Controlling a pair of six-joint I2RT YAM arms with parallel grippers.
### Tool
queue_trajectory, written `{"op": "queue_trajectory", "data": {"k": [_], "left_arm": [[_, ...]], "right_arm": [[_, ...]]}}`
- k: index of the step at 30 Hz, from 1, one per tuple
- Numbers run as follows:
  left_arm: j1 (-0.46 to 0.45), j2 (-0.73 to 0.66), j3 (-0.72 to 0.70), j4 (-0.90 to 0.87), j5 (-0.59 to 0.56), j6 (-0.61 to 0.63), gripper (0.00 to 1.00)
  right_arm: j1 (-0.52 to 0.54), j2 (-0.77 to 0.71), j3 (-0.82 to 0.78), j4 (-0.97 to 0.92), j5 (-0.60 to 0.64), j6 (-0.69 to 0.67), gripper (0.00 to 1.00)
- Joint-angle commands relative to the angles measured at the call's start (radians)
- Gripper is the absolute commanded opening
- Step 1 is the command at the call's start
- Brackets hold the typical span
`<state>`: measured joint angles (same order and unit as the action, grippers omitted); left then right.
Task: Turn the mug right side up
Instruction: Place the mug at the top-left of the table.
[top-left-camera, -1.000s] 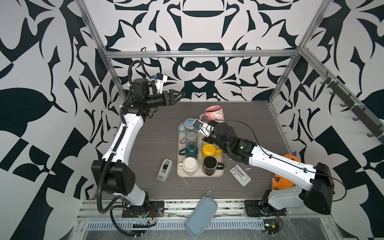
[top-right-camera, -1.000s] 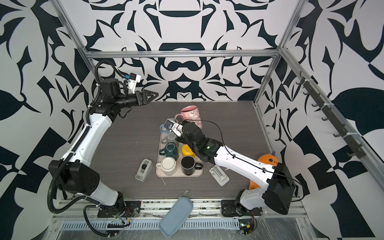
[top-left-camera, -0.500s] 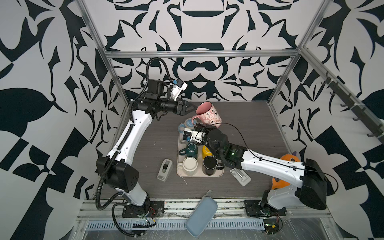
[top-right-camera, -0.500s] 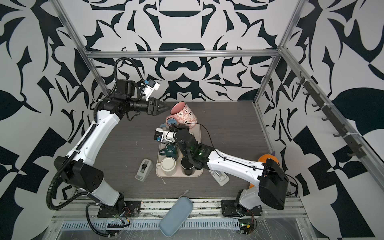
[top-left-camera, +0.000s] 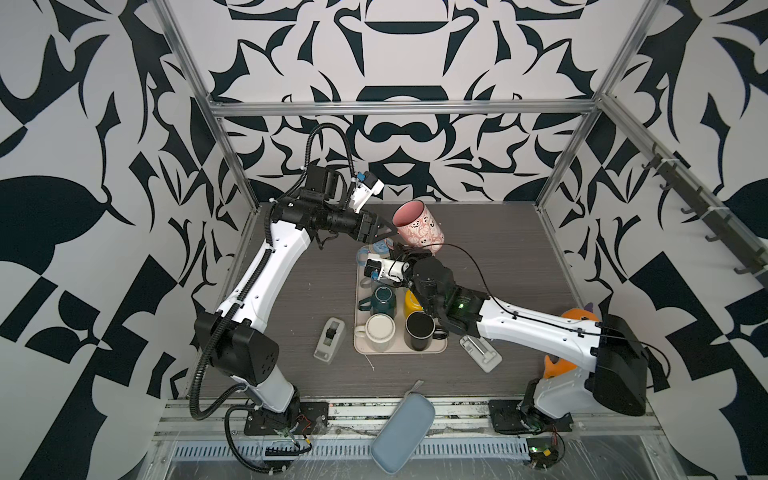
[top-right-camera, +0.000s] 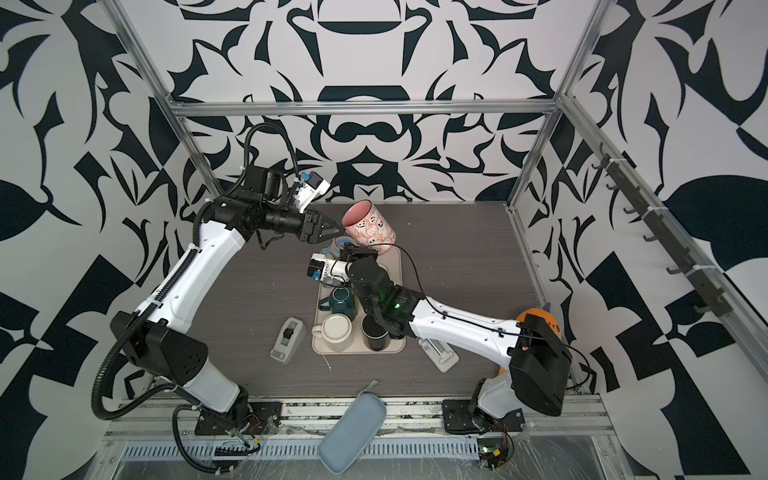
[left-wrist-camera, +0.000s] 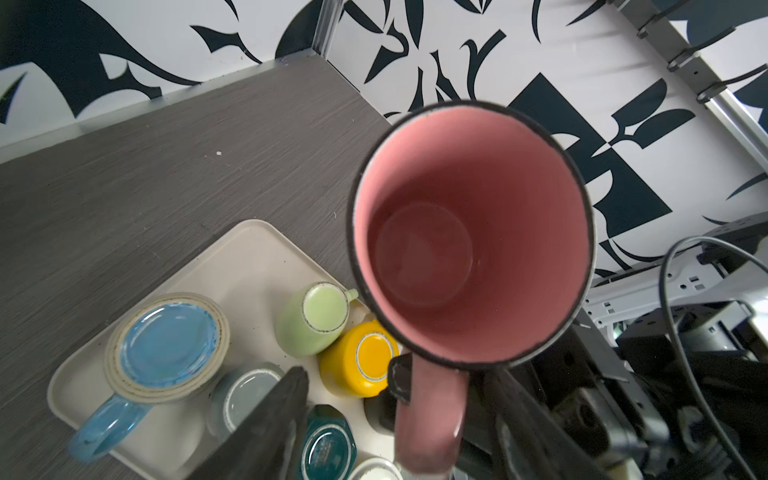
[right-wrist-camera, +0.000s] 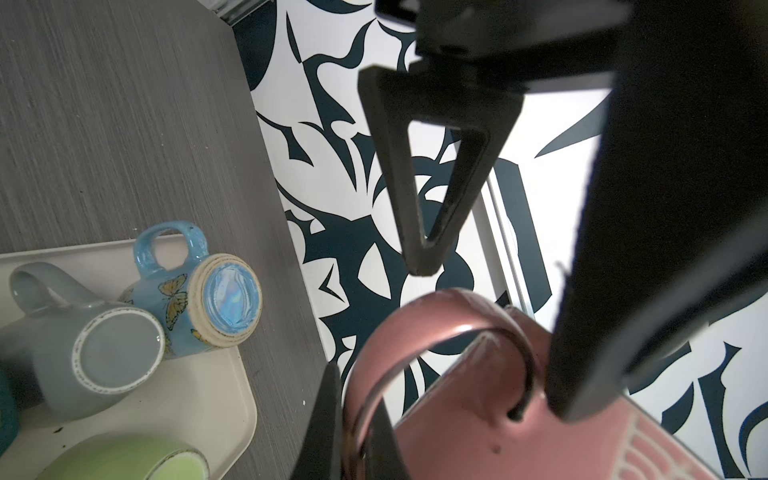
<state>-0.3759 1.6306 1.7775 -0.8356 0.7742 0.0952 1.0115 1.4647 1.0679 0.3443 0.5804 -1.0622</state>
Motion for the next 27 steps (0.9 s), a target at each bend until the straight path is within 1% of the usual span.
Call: {"op": "queue_trajectory", "data": {"k": [1,12,21,23,26,27], "left_arm": [[-0.015,0.005,-0.010,-0.072,-0.005,0.034,0.68],[-0.033,0.030,-0.005,-0.113,-0.036,0.040,0.52],[-0.037,0.037,-0.006,-0.116,-0.041,0.036,0.36],[-0.039,0.039,-0.004,-0.116,-0.041,0.033,0.28],[-0.042,0.042,-0.004,-0.113,-0.035,0.028,0.15],[-0.042,0.042,-0.005,-0.111,-0.024,0.029,0.08]], "right_arm": [[0.004,-0.031,0.046,0.167,0.023,-0.042,0.00],[0.005,-0.030,0.046,0.178,0.015,-0.030,0.00],[0.004,-0.018,0.051,0.175,0.006,-0.019,0.00],[0.004,-0.016,0.052,0.172,0.006,-0.017,0.00],[0.004,-0.011,0.053,0.169,0.006,-0.015,0.00],[0.005,-0.010,0.053,0.167,0.005,-0.012,0.00]]}}
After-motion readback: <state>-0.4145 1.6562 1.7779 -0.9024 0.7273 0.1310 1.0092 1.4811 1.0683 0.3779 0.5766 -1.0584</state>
